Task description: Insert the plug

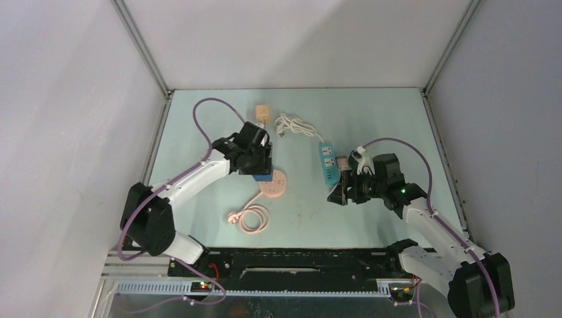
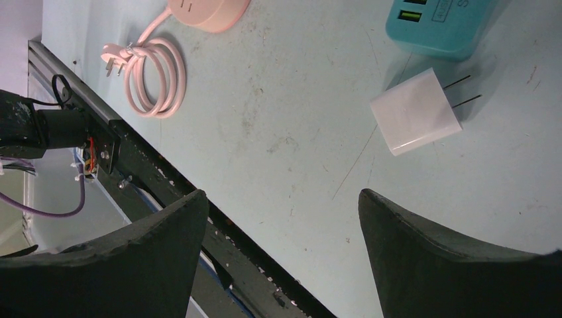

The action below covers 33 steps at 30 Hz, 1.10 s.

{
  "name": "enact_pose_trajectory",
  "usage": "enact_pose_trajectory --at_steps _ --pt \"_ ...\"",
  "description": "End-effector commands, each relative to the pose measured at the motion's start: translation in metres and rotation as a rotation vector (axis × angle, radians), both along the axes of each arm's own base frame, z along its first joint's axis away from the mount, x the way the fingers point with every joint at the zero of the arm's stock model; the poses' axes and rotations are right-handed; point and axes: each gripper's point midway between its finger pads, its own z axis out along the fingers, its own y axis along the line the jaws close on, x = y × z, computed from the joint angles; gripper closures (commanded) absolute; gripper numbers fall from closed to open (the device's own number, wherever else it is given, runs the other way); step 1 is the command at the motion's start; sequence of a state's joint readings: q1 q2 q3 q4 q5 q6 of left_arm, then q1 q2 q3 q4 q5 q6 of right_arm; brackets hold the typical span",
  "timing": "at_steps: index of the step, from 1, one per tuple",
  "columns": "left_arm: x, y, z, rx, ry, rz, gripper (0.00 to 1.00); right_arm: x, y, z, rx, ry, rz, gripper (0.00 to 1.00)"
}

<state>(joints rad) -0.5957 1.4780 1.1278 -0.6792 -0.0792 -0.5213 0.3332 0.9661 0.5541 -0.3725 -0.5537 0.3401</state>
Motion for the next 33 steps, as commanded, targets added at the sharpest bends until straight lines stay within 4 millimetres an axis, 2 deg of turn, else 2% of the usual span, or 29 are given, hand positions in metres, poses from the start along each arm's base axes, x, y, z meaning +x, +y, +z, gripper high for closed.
enact_pose_trajectory --at_steps 1,11,23,28,33 --pt "0.0 -0.004 0.008 -0.023 -0.022 -0.01 1.0 0.002 0.001 0.004 0.009 -0.022 0.011 0.14" --pt "-0.008 0.005 -0.013 0.02 0.025 0.004 1.0 0.001 0.001 0.004 0.009 -0.018 0.012 0.14" --pt "-0.011 0.005 -0.026 0.031 0.052 -0.007 1.0 0.001 0.001 0.003 0.005 -0.015 0.01 0.14" --pt "-0.008 0.004 -0.026 0.026 0.04 -0.003 1.0 0.001 0.001 0.003 0.006 -0.014 0.011 0.15" --pt "-0.006 0.0 -0.017 0.002 0.015 -0.007 1.0 0.002 0.001 0.002 0.003 -0.014 0.01 0.14"
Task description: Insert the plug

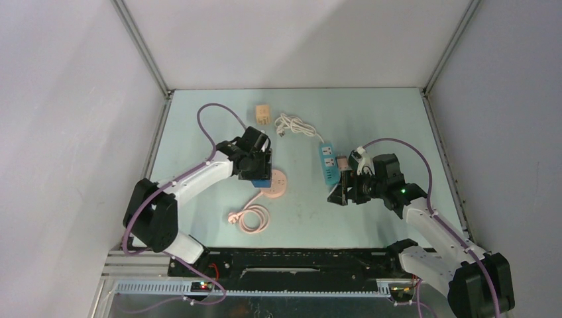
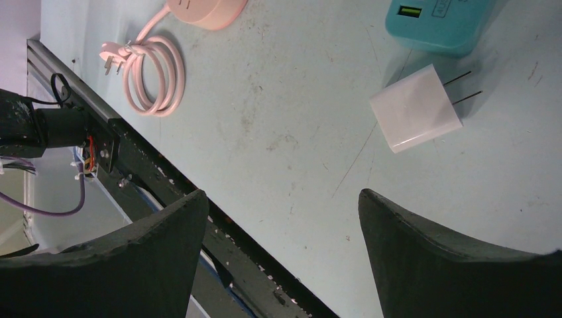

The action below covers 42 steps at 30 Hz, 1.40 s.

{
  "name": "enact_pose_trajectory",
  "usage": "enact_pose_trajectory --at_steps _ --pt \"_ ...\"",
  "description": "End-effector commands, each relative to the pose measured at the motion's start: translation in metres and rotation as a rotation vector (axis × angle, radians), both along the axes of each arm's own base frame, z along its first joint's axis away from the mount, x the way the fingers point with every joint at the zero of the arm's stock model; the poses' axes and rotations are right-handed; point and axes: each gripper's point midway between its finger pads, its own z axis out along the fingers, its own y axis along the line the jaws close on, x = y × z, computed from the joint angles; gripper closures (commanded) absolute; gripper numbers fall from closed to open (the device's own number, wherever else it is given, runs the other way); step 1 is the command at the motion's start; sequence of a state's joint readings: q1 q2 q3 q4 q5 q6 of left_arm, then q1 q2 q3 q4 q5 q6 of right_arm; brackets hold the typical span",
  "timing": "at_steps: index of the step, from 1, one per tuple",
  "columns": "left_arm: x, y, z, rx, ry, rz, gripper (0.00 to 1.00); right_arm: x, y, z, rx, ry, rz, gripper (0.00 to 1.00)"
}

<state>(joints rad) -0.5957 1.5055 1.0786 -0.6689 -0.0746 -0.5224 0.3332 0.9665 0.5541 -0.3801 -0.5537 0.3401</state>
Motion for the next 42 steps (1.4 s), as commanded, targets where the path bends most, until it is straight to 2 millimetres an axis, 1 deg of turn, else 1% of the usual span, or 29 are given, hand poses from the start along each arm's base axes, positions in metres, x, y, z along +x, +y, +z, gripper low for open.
enact_pose_trajectory --at_steps 1,4,13,23,27,32,42 --pt "0.005 -0.006 0.009 -0.034 -0.047 -0.005 1.0 0.003 0.001 0.003 0.007 -0.02 0.011 0.14" --pt "0.006 -0.006 0.01 -0.03 -0.049 -0.003 1.0 0.002 0.001 0.003 0.006 -0.019 0.012 0.14" --pt "0.004 0.001 -0.008 0.023 -0.005 0.012 1.0 0.003 0.001 0.003 0.005 -0.018 0.01 0.14" --pt "0.008 0.003 -0.015 0.051 -0.003 0.025 1.0 0.002 0.001 0.003 0.007 -0.015 0.01 0.14" --pt "0.01 0.009 -0.025 0.097 0.011 0.039 1.0 0.002 0.001 0.003 0.006 -0.016 0.009 0.14" --pt "0.007 0.013 -0.039 0.132 0.035 0.043 1.0 0.002 0.001 0.002 0.007 -0.014 0.01 0.14" --pt "-0.003 0.016 -0.063 0.189 0.077 0.047 1.0 0.003 0.001 0.002 0.003 -0.014 0.005 0.14"
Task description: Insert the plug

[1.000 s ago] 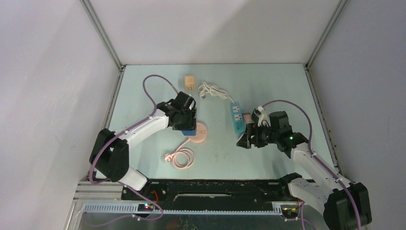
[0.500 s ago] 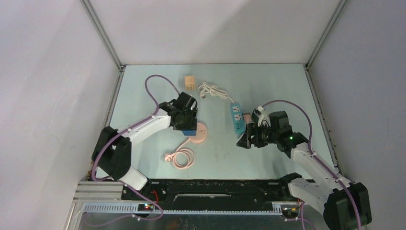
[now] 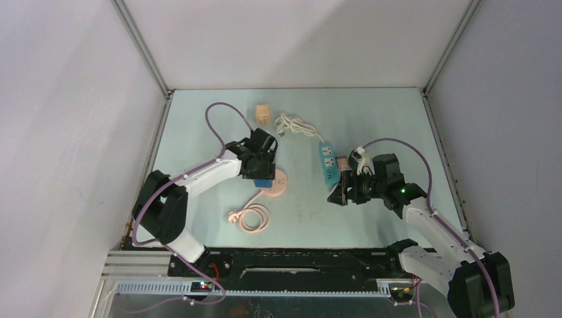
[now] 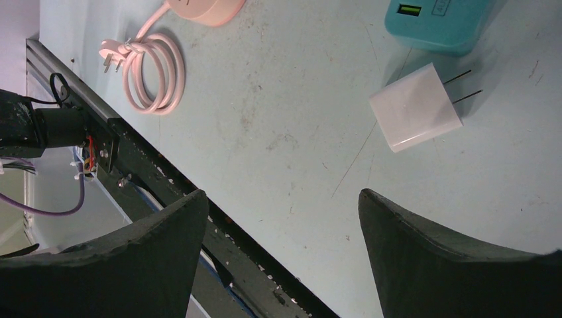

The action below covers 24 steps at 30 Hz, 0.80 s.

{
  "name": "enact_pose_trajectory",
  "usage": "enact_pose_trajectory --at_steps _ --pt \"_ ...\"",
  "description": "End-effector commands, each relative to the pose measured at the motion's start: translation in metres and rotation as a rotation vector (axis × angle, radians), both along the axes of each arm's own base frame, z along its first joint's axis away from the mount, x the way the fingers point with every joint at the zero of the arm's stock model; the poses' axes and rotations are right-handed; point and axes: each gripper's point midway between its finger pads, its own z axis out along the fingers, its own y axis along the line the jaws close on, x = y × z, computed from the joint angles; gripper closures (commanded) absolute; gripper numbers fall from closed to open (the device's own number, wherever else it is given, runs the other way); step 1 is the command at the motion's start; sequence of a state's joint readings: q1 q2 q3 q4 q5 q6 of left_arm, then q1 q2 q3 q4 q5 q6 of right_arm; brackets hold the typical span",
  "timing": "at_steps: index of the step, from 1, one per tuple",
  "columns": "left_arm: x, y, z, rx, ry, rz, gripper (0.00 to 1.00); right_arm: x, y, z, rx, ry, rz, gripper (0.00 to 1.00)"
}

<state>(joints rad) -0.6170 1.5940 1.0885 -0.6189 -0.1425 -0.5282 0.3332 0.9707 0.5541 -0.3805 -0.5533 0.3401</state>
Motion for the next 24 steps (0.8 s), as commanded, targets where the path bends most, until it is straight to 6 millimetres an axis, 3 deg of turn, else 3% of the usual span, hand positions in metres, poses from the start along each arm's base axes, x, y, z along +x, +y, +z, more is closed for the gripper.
enact_pose_trajectory --at_steps 1,16,21,22,24 --pt "-0.017 0.02 -0.043 0.133 0.089 0.043 1.0 0.003 0.001 0.003 0.004 -0.019 0.004 0.14" --pt "-0.045 0.015 -0.07 0.108 0.127 0.046 1.0 0.006 0.002 0.004 0.013 -0.022 -0.002 0.14" --pt "-0.043 0.009 -0.063 0.077 0.108 0.023 0.99 0.006 0.003 0.004 0.018 -0.016 -0.003 0.14" --pt "-0.041 0.005 -0.058 0.056 0.095 0.007 0.85 0.006 0.003 0.004 0.019 -0.015 -0.002 0.14" --pt "-0.033 -0.006 -0.043 0.001 0.053 -0.027 0.41 0.006 0.003 0.005 0.019 -0.017 -0.003 0.14"
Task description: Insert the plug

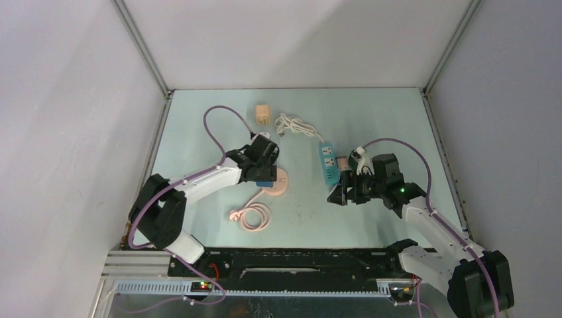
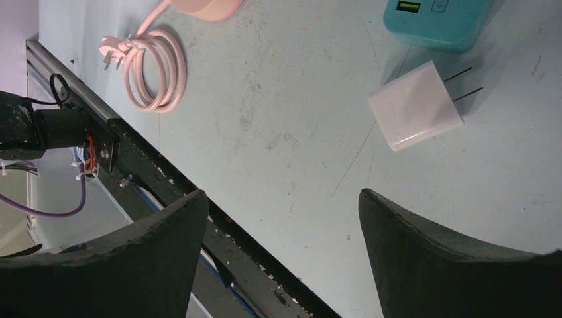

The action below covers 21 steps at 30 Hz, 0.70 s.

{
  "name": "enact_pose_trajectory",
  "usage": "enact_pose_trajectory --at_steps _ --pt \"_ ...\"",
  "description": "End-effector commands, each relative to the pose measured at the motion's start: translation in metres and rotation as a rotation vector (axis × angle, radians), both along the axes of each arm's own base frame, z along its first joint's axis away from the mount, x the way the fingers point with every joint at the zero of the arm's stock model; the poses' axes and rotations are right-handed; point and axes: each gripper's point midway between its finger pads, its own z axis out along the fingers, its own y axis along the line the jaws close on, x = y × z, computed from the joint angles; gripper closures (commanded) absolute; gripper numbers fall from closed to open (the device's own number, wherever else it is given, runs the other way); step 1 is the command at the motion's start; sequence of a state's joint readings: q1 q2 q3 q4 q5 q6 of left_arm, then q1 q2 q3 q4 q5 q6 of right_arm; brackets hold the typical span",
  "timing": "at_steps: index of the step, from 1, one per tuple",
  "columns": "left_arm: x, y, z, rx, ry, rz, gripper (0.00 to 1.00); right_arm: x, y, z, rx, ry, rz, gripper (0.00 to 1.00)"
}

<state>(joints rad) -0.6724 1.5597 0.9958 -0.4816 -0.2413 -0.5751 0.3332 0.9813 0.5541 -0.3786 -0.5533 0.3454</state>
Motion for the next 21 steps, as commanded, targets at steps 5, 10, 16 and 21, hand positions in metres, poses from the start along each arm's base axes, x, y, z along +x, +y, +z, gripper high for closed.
enact_pose_trajectory --at_steps 5,10,16,21 --pt "-0.01 -0.032 0.038 -0.19 -0.036 -0.122 0.02 0.008 0.002 0.011 0.023 -0.052 -0.008 0.08" --pt "0.017 -0.033 0.112 -0.309 -0.244 -0.124 0.0 0.011 -0.002 0.012 0.002 -0.062 -0.024 0.06" --pt "0.057 0.001 0.135 -0.332 -0.304 -0.019 0.0 0.013 -0.004 0.009 -0.012 -0.054 -0.033 0.06" --pt "0.11 0.019 0.125 -0.22 -0.296 0.054 0.0 0.014 -0.005 0.006 -0.019 -0.05 -0.032 0.06"
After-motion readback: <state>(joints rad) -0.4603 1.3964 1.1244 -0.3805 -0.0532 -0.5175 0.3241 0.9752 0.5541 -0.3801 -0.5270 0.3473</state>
